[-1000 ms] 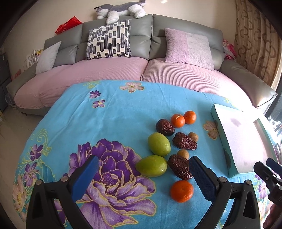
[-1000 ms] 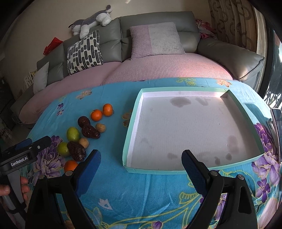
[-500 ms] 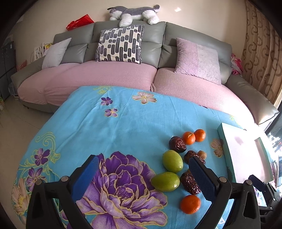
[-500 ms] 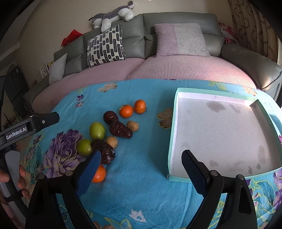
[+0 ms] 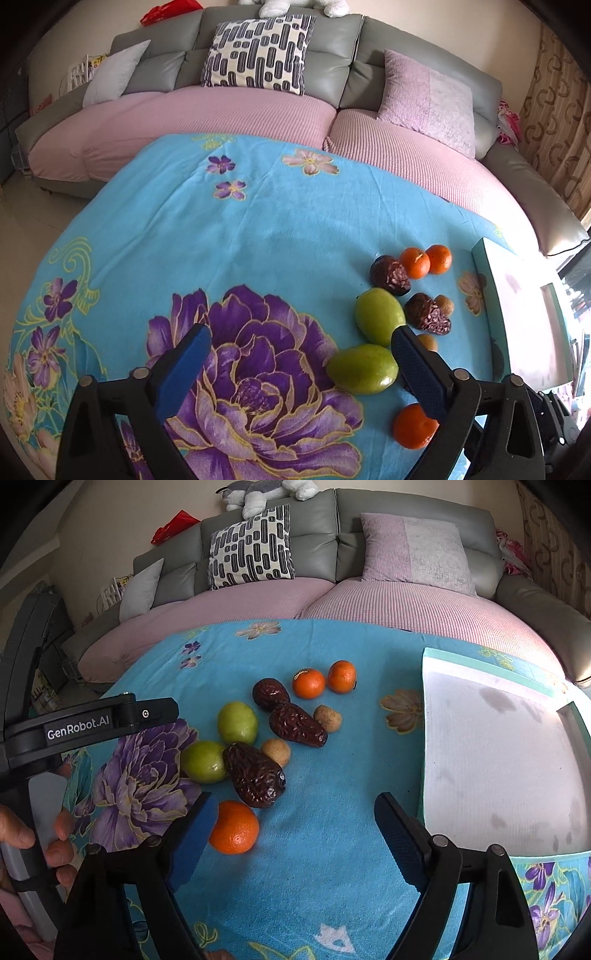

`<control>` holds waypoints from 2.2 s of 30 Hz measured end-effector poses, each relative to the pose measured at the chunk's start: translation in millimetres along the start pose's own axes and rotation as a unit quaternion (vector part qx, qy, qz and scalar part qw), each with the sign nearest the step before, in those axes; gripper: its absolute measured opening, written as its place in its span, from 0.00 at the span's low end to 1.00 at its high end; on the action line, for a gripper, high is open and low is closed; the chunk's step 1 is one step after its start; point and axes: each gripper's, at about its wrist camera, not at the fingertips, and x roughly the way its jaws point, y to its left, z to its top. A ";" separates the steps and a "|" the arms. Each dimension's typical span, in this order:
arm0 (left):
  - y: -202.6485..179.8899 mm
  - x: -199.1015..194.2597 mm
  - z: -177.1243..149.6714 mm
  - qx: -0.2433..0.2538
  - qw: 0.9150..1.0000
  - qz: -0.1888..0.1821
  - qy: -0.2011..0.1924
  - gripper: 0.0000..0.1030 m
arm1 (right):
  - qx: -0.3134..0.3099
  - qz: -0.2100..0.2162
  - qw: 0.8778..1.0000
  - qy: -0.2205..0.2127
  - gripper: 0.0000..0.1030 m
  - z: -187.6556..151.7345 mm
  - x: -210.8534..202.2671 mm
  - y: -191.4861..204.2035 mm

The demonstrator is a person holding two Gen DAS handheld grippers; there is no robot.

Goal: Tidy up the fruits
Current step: 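Grasp the tangerine with the right gripper while the left gripper approaches the green fruit, then close the left gripper on the large green fruit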

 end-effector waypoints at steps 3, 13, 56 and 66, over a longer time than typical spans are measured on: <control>12.8 9.5 -5.0 -0.014 1.000 0.015 0.013 0.90 | -0.008 0.004 1.000 0.012 0.84 -2.7 7.4 6.4; 26.4 13.9 -11.5 -0.035 0.999 0.013 0.022 0.89 | -0.043 0.019 0.998 0.046 0.73 -12.0 31.4 30.9; -43.9 29.8 -28.3 0.069 0.995 -0.031 0.068 0.74 | 0.047 -0.024 0.999 0.009 0.39 -5.1 -5.9 -41.3; -42.3 30.4 -27.6 0.063 0.995 -0.049 0.066 0.55 | 0.046 -0.025 0.999 0.010 0.39 -6.2 -5.3 -41.0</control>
